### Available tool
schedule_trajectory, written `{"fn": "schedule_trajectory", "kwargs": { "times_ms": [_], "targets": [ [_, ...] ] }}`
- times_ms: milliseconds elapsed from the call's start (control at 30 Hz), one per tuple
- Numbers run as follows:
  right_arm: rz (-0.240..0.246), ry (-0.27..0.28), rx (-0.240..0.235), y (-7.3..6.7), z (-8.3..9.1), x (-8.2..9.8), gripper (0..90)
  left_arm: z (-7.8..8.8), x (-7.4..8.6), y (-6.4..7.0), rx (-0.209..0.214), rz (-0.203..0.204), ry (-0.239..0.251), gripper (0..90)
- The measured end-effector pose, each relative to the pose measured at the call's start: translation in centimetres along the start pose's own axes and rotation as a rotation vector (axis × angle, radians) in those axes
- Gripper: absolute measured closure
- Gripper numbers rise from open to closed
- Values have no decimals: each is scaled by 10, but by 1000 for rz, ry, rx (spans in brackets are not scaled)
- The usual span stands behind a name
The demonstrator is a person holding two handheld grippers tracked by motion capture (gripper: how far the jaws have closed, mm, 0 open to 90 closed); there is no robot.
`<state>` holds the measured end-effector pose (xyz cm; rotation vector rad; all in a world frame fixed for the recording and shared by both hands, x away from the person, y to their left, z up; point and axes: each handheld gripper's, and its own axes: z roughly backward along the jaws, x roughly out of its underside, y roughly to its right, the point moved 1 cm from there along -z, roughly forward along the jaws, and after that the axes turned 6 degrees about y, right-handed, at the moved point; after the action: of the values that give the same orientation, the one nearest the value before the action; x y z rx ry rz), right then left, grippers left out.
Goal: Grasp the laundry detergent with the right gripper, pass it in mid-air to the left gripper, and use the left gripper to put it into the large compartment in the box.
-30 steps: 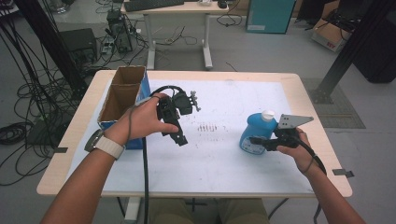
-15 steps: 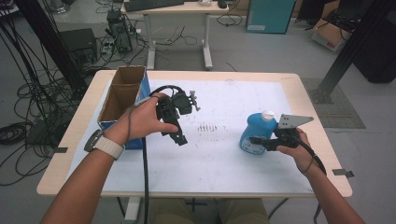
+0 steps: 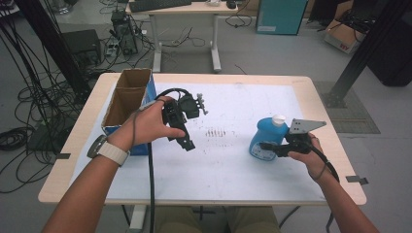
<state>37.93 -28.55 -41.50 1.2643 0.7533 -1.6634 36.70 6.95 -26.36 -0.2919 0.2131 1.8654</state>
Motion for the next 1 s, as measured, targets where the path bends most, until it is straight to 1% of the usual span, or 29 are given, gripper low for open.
{"fn": "schedule_trajectory", "kwargs": {
  "times_ms": [67, 167, 200, 267, 300, 333, 367, 400, 433, 467, 533, 567, 633, 667, 700, 733, 767, 833, 867, 1000],
  "targets": [
    [-6, 2, 1, 0, 0, 0, 434, 2, 0, 0, -5, 1, 2, 92],
    [0, 2, 0, 0, 0, 0, 435, 5, 0, 1, -9, 0, 0, 92],
    [-6, 0, 1, 0, 0, 0, 435, 7, -1, 1, -15, -2, 3, 92],
    [1, 6, 3, 1, 0, 0, 435, 10, -2, 3, -27, 0, 11, 88],
    [-11, 6, 5, 1, 0, 0, 435, 12, -2, 3, -32, 1, 16, 86],
    [-19, 5, 3, 1, 0, 0, 435, 14, -3, 4, -32, 3, 18, 84],
    [-18, 4, -1, 2, 0, -1, 435, 18, -3, 5, -46, 5, 27, 85],
    [-18, 4, -7, 2, 0, -1, 435, 20, -3, 5, -51, 5, 32, 85],
    [-28, 0, -10, 1, 0, -2, 435, 22, -4, 5, -52, 4, 31, 84],
    [-31, -1, -13, 0, 0, -3, 435, 24, -4, 5, -57, 6, 37, 84],
    [-34, -6, -23, -1, 0, -5, 435, 28, -4, 5, -62, 11, 33, 82],
    [-40, -10, -28, -2, 0, -7, 434, 30, -4, 6, -67, 11, 40, 82],
    [-49, -10, -40, -2, 0, -10, 434, 35, -5, 7, -68, 5, 32, 82],
    [-45, -6, -51, -1, 0, -12, 434, 37, -6, 7, -75, 1, 40, 82],
    [-40, -2, -60, -1, 0, -14, 433, 39, -6, 8, -74, 3, 37, 82],
    [-37, -8, -72, 0, 0, -17, 433, 42, -7, 9, -76, 0, 40, 81],
    [-54, -23, -82, -2, 1, -20, 433, 44, -8, 10, -82, -1, 51, 82],
    [-72, -34, -97, -4, 1, -26, 433, 50, -11, 12, -81, 2, 60, 82],
    [-76, -33, -104, -4, 2, -30, 433, 53, -13, 12, -88, -2, 66, 82],
    [-85, -29, -133, -7, 4, -44, 434, 65, -19, 16, -97, -9, 63, 81]
  ]
}}
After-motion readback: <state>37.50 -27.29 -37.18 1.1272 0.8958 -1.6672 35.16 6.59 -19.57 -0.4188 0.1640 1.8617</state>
